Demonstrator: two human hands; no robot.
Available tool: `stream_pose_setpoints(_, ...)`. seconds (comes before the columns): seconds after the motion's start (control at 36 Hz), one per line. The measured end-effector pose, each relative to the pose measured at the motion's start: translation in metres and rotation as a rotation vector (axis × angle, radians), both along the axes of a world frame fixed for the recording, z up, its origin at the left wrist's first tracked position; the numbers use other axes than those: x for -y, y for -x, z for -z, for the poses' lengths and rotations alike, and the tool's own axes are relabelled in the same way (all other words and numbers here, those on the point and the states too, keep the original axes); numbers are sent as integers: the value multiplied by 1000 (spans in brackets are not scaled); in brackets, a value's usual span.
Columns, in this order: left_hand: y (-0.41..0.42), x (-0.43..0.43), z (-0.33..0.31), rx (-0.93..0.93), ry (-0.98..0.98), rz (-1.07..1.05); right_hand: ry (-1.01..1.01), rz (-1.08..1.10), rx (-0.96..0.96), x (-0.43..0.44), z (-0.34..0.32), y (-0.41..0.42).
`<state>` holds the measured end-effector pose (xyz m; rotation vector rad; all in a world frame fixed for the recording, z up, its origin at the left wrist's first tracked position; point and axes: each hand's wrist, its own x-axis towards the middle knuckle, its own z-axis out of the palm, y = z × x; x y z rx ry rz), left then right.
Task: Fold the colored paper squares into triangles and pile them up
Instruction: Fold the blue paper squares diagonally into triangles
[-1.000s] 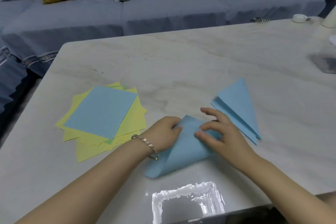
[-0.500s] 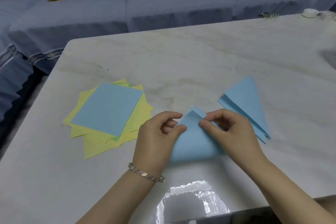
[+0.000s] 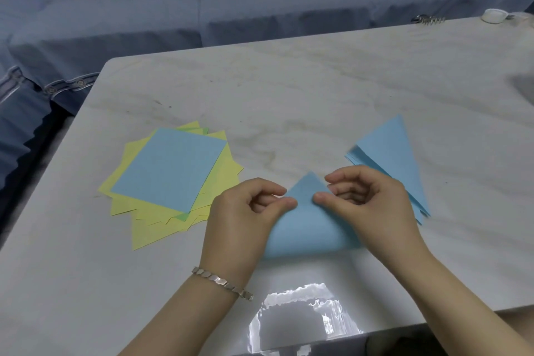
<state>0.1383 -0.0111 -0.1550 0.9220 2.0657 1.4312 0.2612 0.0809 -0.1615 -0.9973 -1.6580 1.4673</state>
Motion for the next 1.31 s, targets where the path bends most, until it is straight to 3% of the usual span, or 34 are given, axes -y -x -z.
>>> stream_pose_setpoints(0.75,-7,-5,1,-117,-27,122,-112,-17,62,6,7,-6)
stream_pose_setpoints(1.31,-10,-8,-2,23,-29,38,-1,-8,-6,5,-2,-5)
